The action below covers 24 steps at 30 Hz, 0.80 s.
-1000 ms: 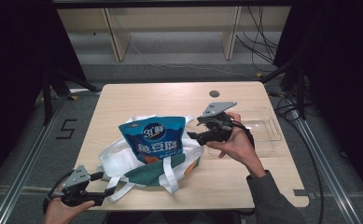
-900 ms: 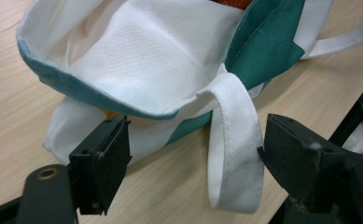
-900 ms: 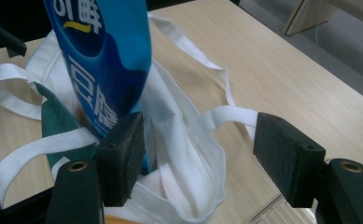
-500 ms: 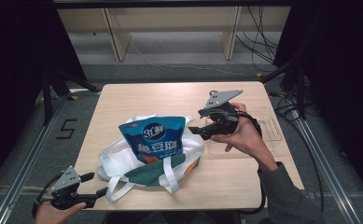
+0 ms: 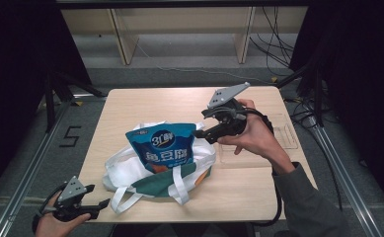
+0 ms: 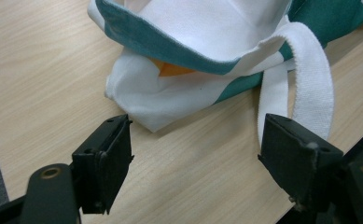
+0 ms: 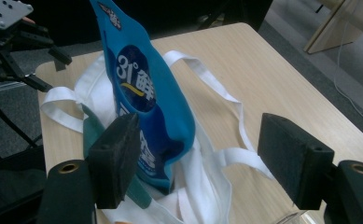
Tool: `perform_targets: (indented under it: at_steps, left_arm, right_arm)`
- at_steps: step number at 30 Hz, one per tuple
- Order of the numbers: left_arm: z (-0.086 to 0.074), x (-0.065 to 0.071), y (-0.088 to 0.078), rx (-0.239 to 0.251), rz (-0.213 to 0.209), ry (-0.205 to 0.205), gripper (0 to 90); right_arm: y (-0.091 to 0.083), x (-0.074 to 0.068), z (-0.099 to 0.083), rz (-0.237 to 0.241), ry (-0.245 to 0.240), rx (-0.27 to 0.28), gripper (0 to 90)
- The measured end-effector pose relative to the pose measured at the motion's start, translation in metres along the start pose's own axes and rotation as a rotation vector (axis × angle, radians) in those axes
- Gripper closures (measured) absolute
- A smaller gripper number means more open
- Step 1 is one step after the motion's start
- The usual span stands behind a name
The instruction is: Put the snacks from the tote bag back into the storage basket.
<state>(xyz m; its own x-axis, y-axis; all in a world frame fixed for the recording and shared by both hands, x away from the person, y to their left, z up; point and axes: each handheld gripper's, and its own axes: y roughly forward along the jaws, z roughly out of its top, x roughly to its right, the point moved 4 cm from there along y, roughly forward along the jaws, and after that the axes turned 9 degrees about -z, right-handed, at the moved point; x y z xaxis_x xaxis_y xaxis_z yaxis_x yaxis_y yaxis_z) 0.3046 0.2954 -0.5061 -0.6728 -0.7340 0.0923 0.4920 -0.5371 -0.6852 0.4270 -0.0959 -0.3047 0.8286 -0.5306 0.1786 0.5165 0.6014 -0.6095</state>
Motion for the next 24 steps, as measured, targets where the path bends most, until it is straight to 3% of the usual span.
perform_targets:
  at_steps: [2,3,4,5,6,8,13,15,17,20,21,22,23,24]
  left_arm:
    - [-0.001,0.001,0.002,0.015,-0.009,-0.006,24.2]
    - [-0.001,-0.002,0.002,0.002,0.003,0.02,24.2]
    - [-0.001,-0.002,0.002,0.002,0.003,0.02,24.2]
    - [-0.001,0.0,0.003,0.013,-0.007,-0.01,24.2]
    - [-0.002,-0.001,0.002,-0.012,-0.006,0.012,24.2]
    - [-0.002,-0.002,0.002,-0.006,0.002,0.012,24.2]
    - [-0.003,-0.003,0.004,-0.017,0.013,0.012,24.2]
    - [-0.004,-0.003,0.003,-0.039,0.007,0.027,24.3]
    - [-0.004,-0.002,0.005,-0.013,0.005,0.021,24.5]
    - [-0.004,-0.003,0.003,-0.037,0.01,0.03,24.5]
    - [-0.005,-0.003,0.002,-0.05,0.014,0.035,24.5]
    - [-0.004,-0.001,0.007,-0.011,0.013,-0.012,24.5]
    - [-0.004,-0.002,0.003,-0.053,0.007,0.026,24.5]
    - [-0.004,-0.002,0.004,-0.036,0.002,0.027,24.5]
  right_arm:
    - [-0.001,-0.002,0.003,0.012,-0.002,-0.003,30.3]
    - [-0.002,-0.003,0.008,0.021,-0.009,0.0,29.6]
    - [-0.002,-0.003,0.008,0.021,-0.009,0.0,29.6]
    - [-0.002,-0.004,0.01,0.028,-0.007,0.003,29.4]
    - [-0.001,-0.004,0.013,0.039,-0.031,0.003,29.2]
    - [0.003,-0.004,0.018,0.053,-0.026,-0.015,28.4]
    - [0.031,-0.008,0.03,0.073,-0.076,-0.049,26.1]
    - [0.038,-0.01,0.033,0.087,-0.086,-0.071,25.7]
    - [0.042,-0.011,0.034,0.087,-0.084,-0.075,25.6]
    - [0.052,-0.014,0.037,0.106,-0.105,-0.083,25.3]
    - [0.056,-0.017,0.038,0.122,-0.119,-0.09,28.8]
    - [0.056,-0.017,0.038,0.122,-0.119,-0.09,28.8]
    - [0.058,-0.018,0.039,0.13,-0.133,-0.089,33.3]
    - [0.06,-0.021,0.039,0.14,-0.142,-0.101,38.1]
